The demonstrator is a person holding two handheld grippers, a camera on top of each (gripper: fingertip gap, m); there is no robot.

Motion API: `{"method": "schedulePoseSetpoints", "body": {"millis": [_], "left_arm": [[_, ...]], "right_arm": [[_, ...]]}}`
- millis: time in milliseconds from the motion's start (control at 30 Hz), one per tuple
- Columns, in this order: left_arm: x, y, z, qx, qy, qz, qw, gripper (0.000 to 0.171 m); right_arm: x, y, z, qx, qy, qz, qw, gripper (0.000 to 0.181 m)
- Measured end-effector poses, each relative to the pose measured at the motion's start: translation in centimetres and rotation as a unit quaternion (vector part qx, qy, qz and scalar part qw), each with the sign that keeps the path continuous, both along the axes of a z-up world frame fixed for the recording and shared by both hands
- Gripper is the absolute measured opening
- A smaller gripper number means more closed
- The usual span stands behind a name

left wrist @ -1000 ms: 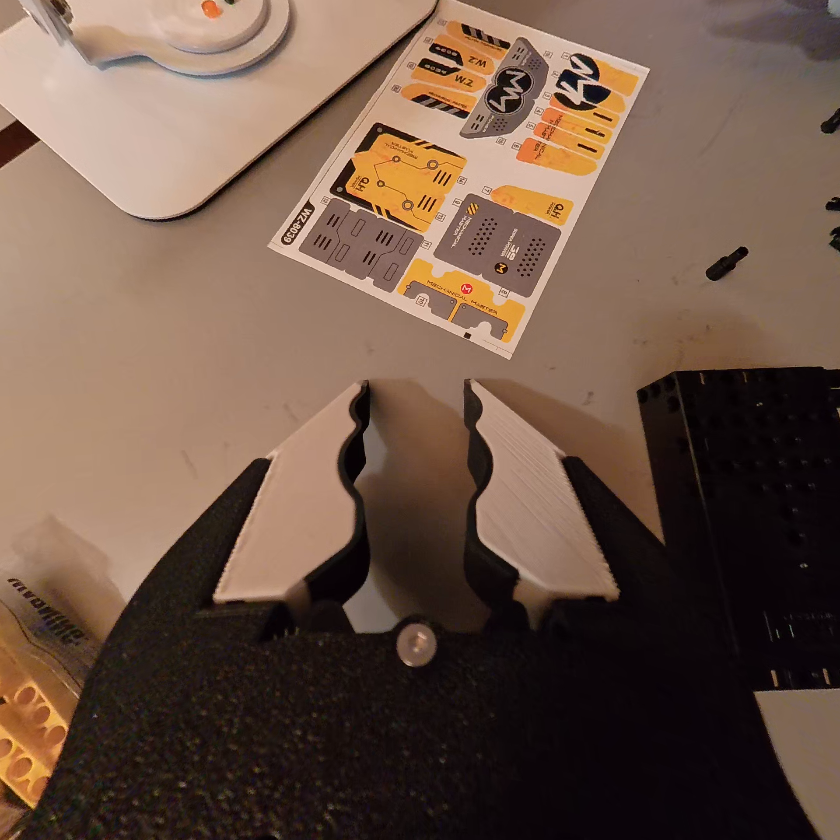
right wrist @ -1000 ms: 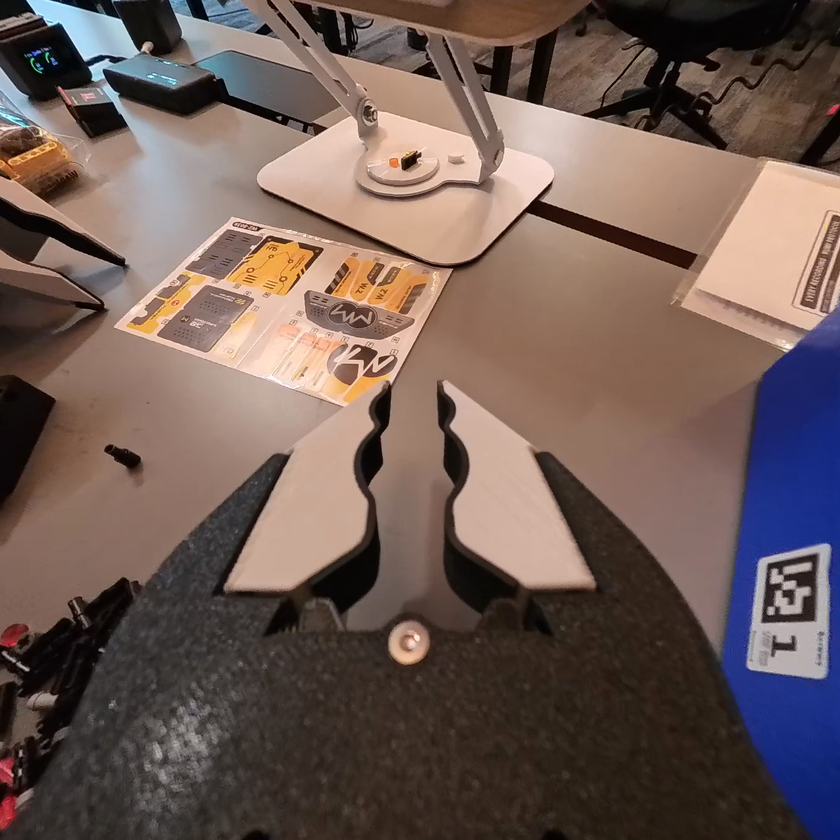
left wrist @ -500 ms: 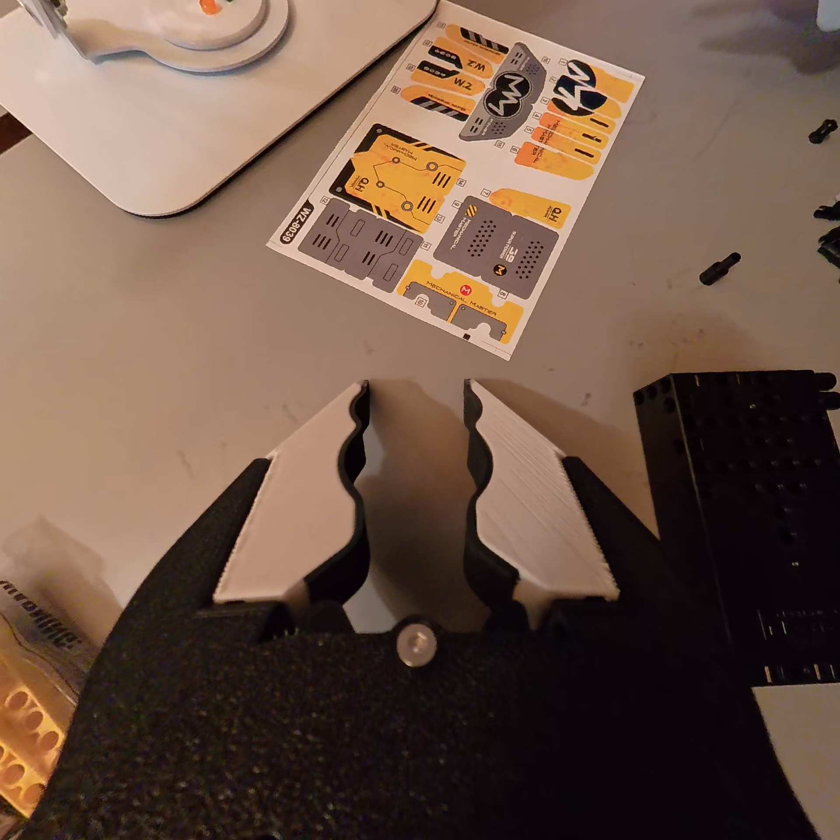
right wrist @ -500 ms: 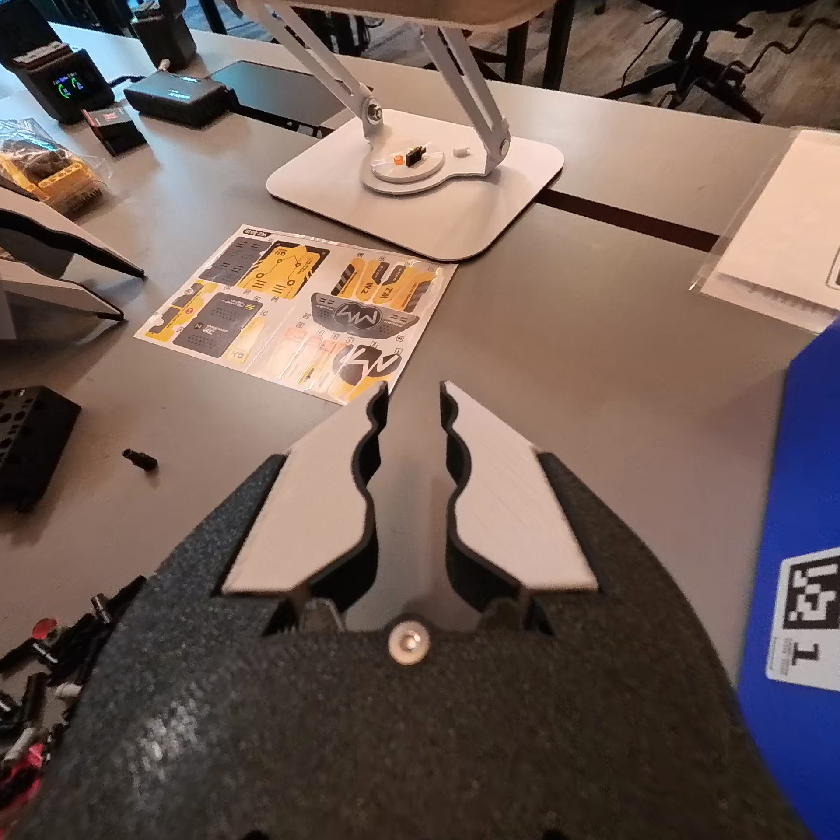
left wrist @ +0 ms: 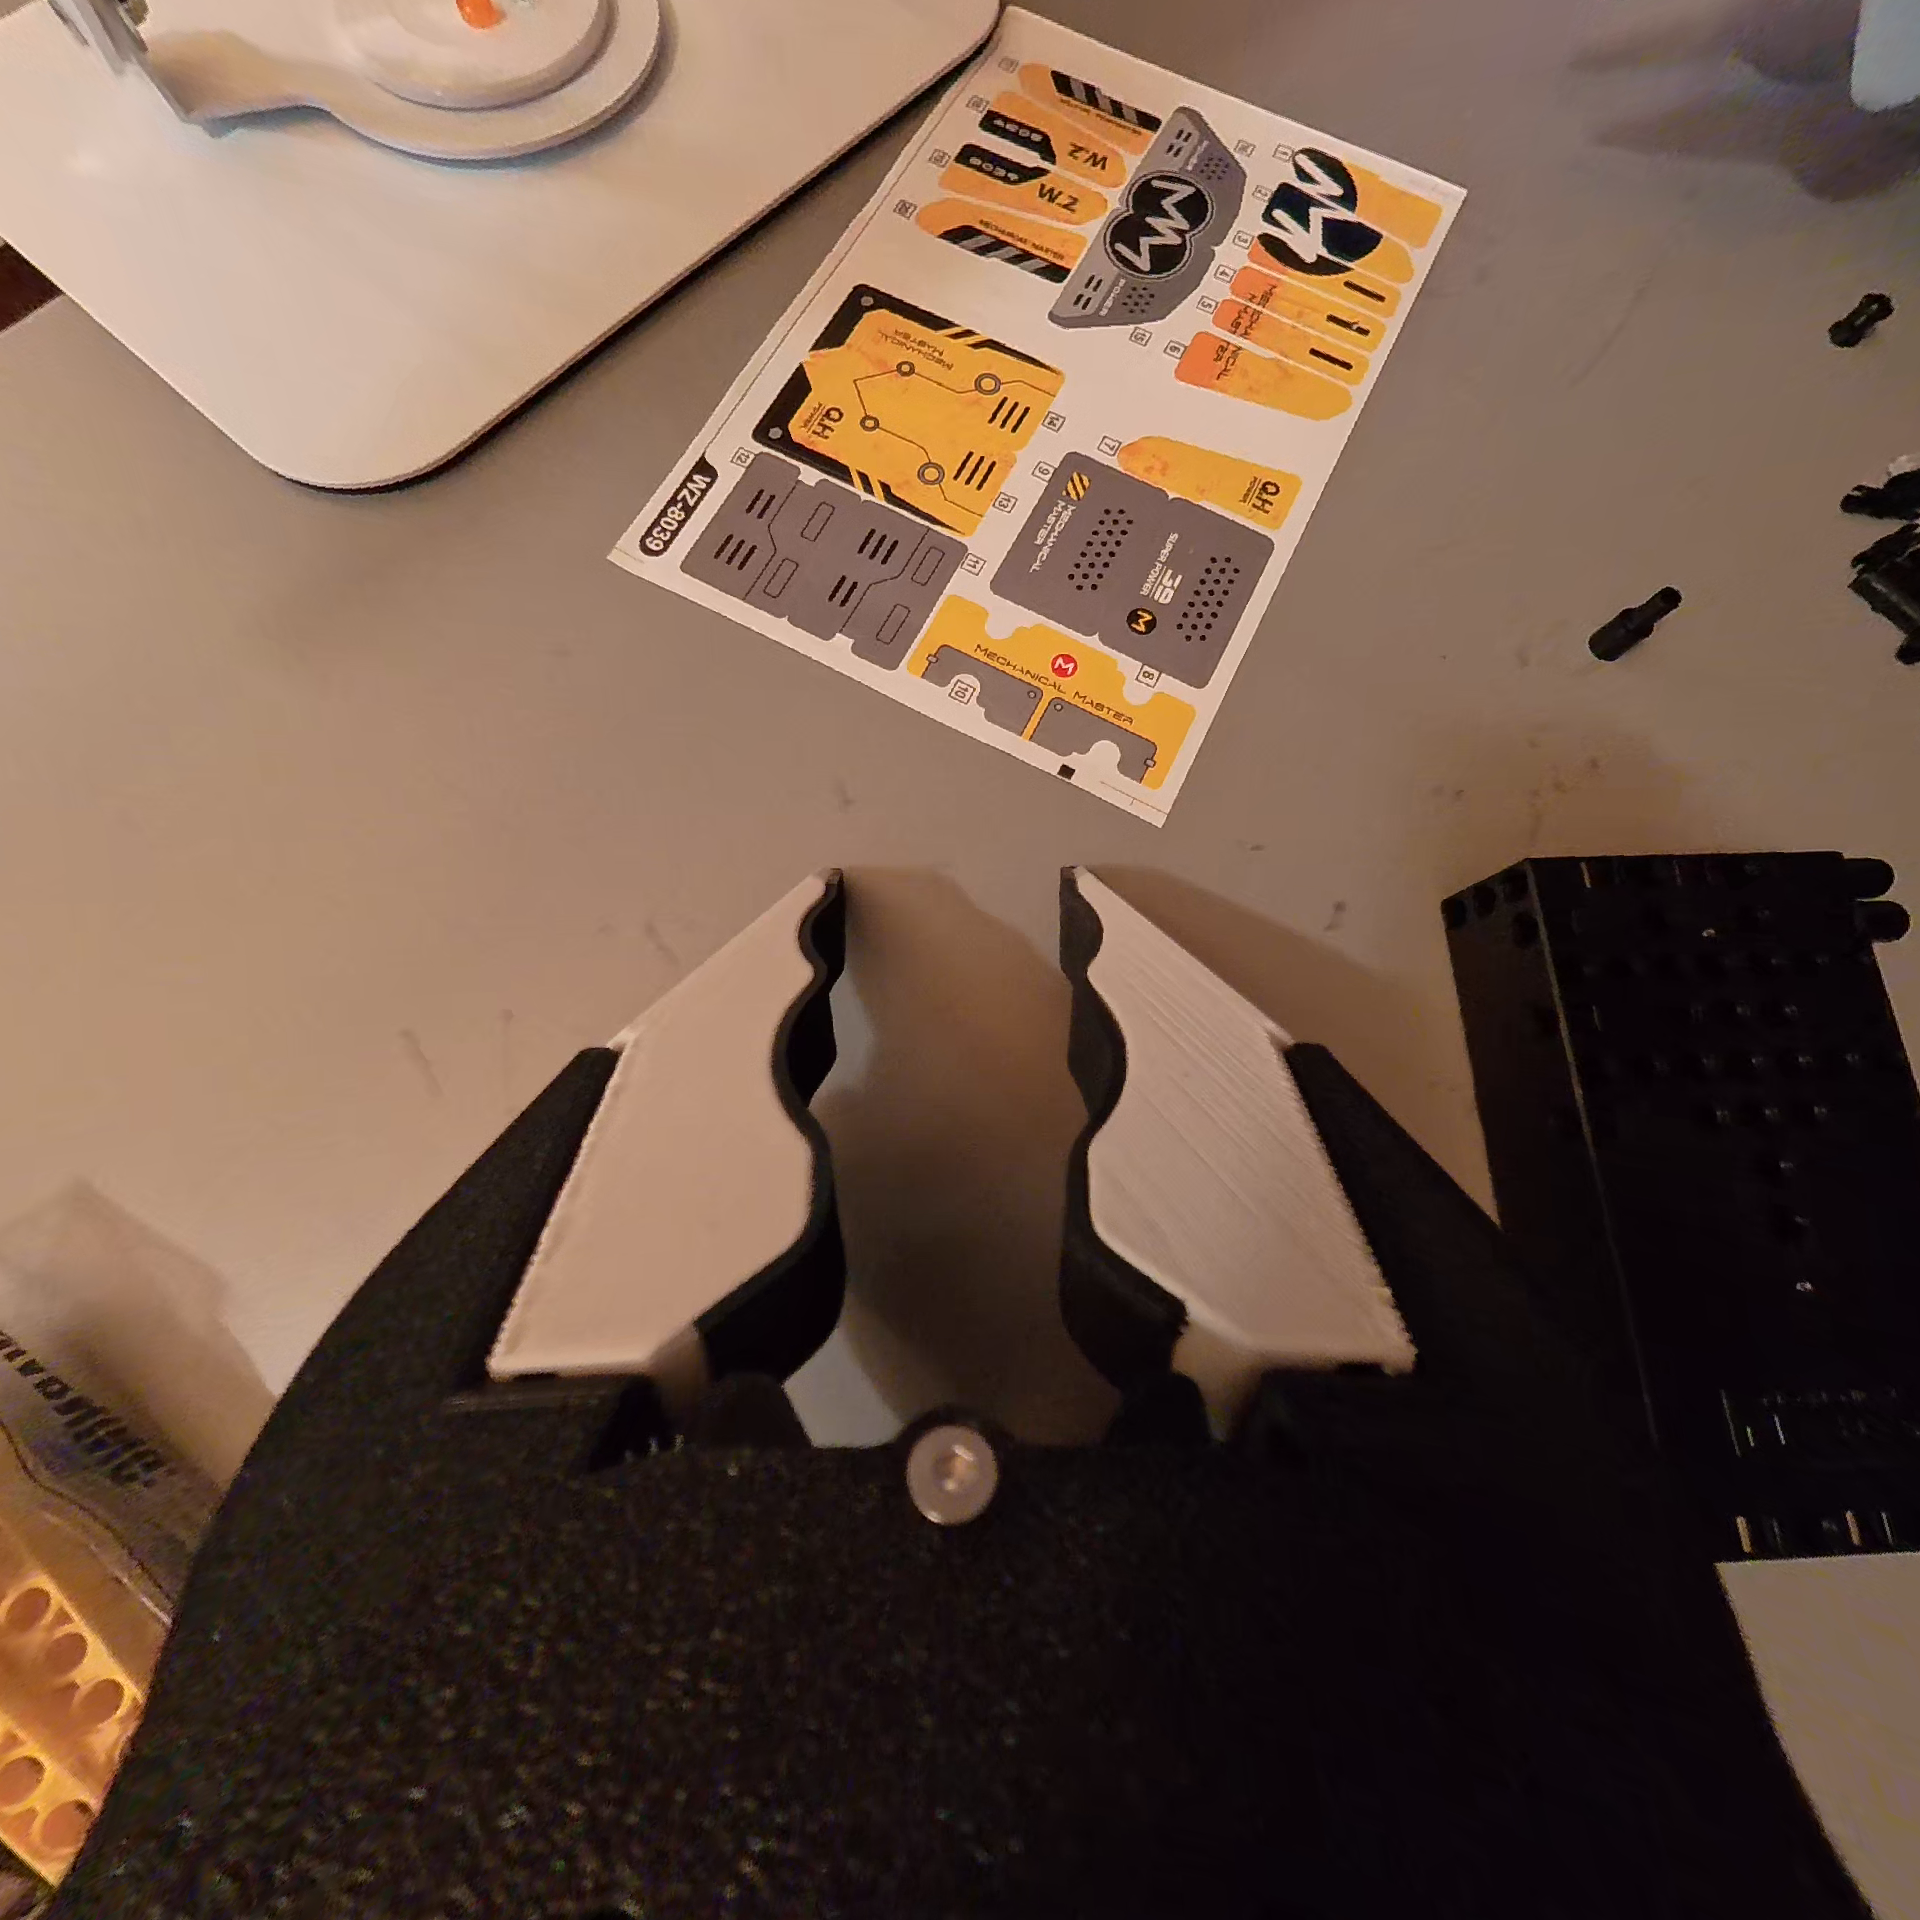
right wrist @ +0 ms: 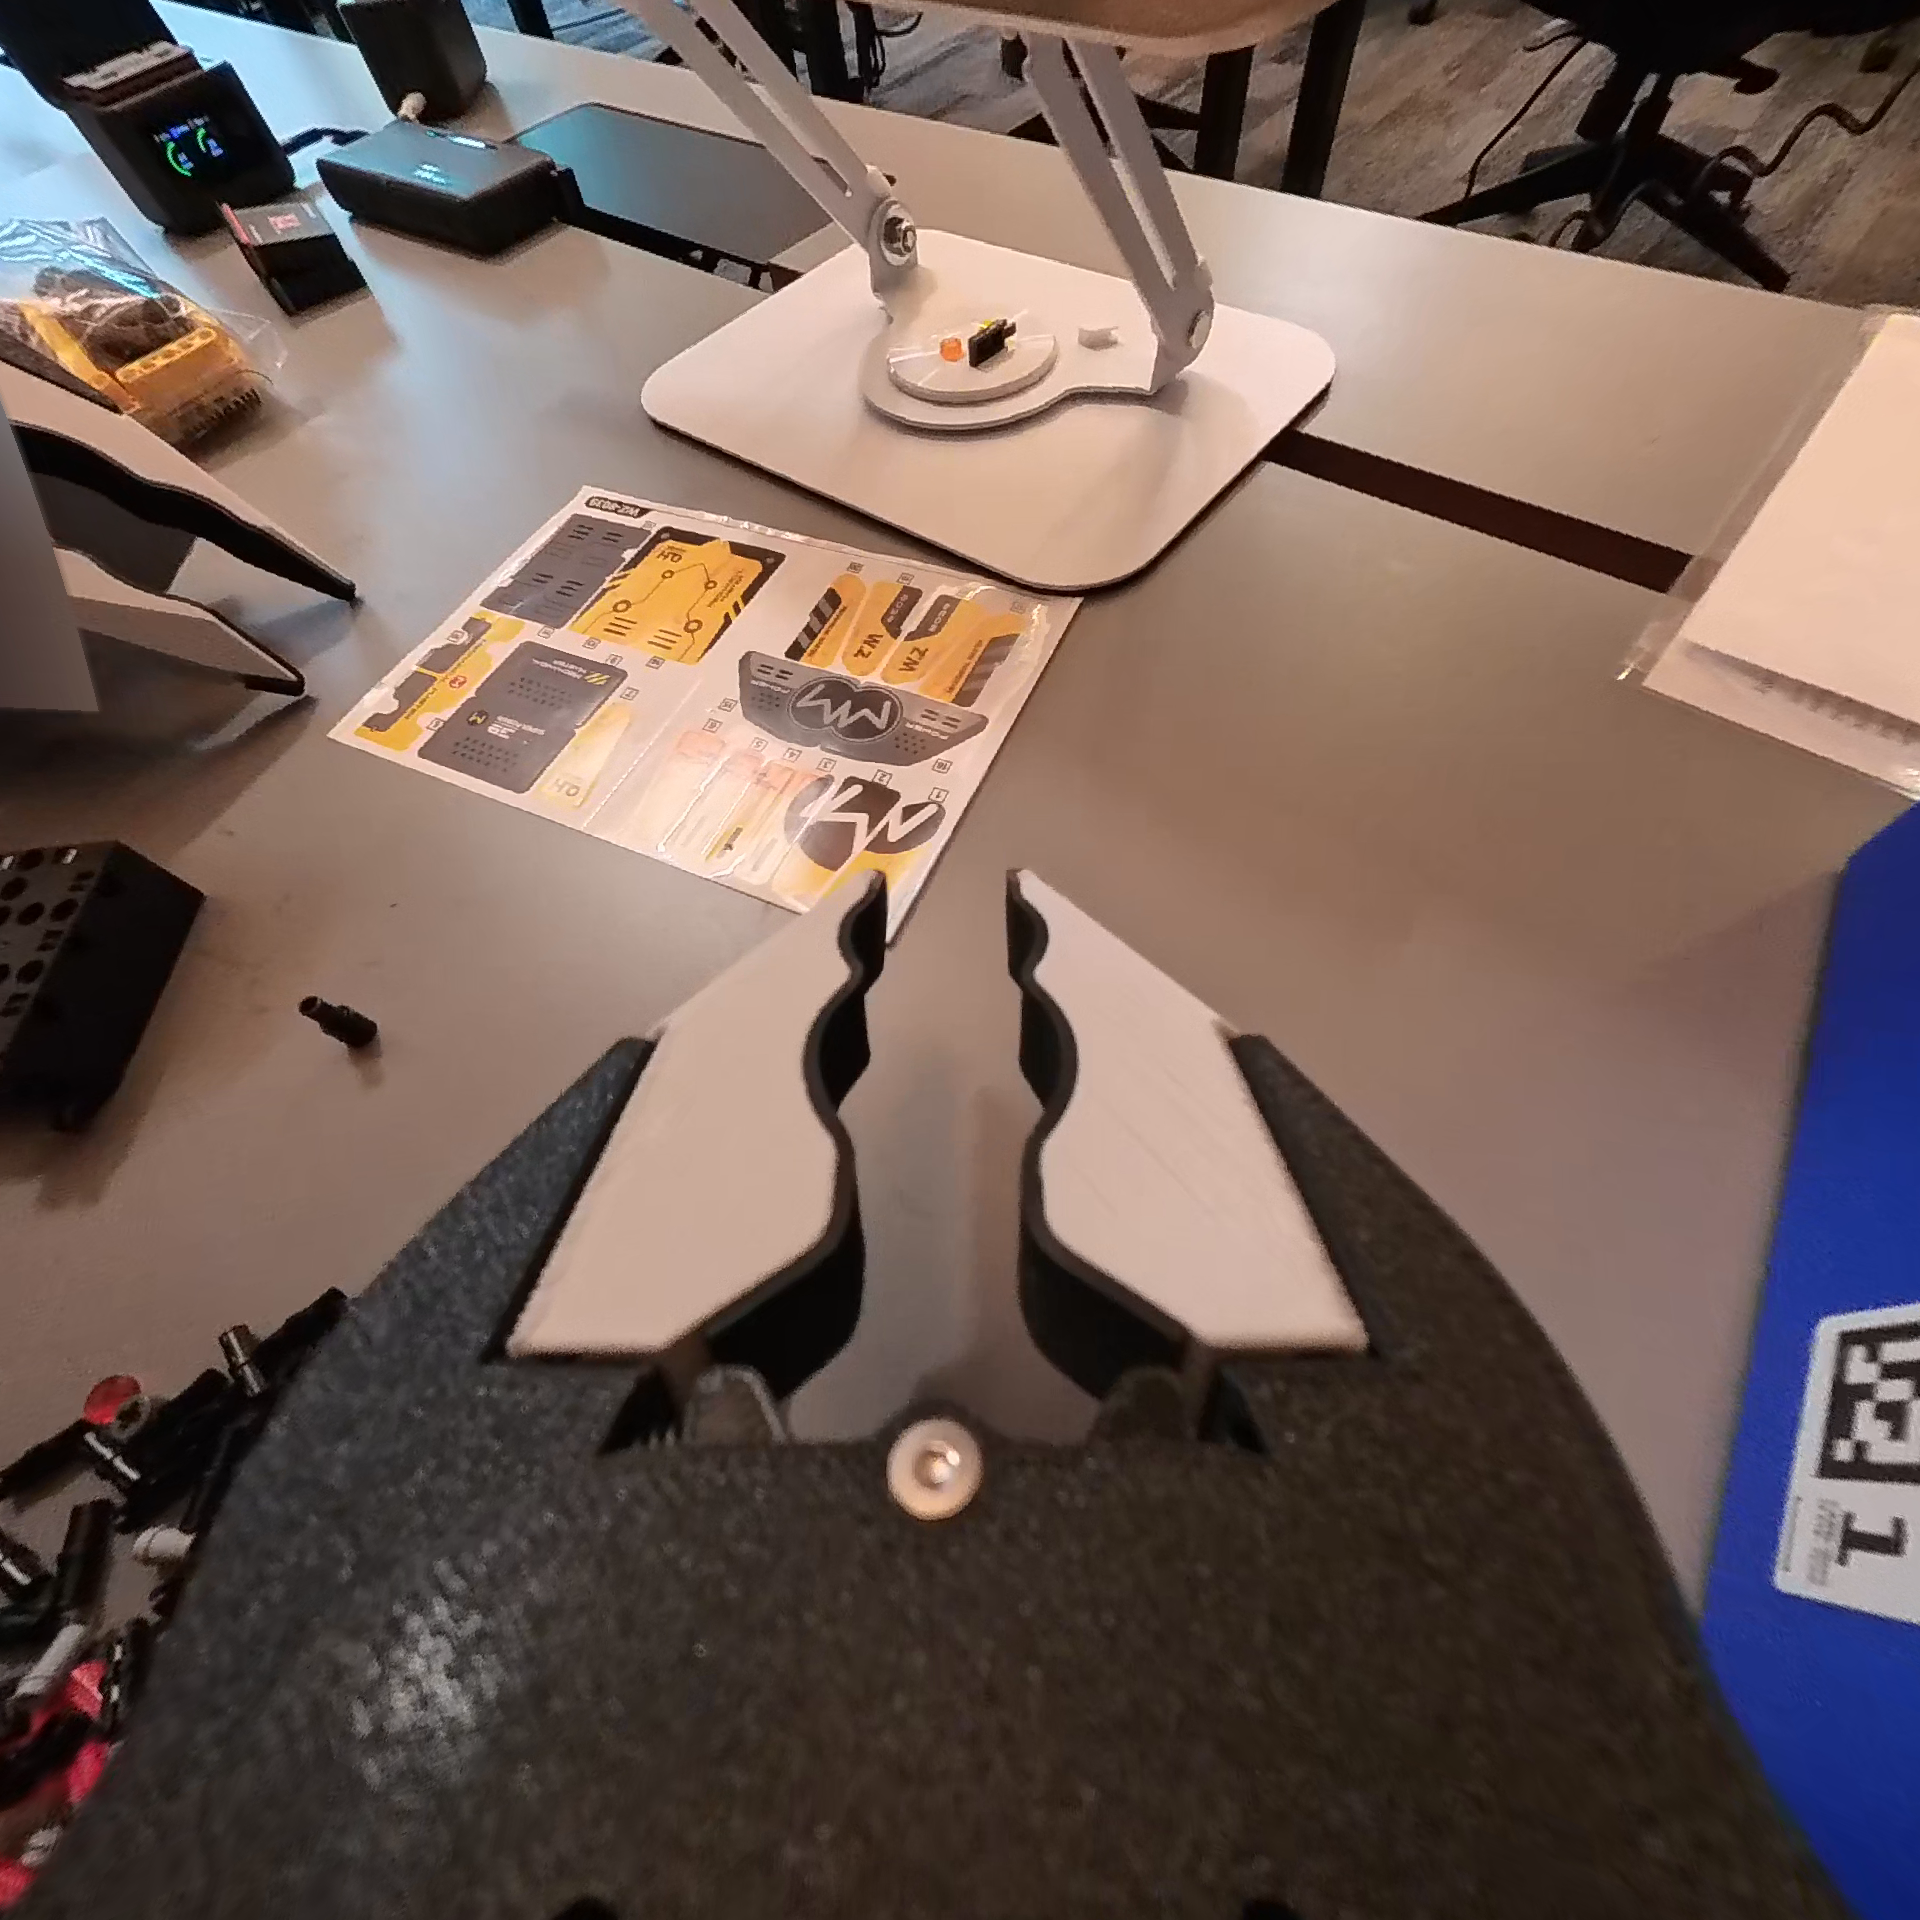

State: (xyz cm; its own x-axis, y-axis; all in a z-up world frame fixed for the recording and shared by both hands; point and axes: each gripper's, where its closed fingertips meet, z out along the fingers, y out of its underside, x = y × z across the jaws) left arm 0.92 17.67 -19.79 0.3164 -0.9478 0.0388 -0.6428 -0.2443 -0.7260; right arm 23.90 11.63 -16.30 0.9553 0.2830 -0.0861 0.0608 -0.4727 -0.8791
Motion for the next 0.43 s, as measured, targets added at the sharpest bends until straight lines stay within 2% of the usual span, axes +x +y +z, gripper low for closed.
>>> {"method": "schedulePoseSetpoints", "body": {"millis": [433], "left_arm": [[-0.01, 0.01, 0.04, -0.005, -0.003, 0.000, 1.000, 0.040]], "right_arm": [[-0.92, -0.11, -0.75, -0.011, -0.046, 0.020, 0.999, 0.023]]}}
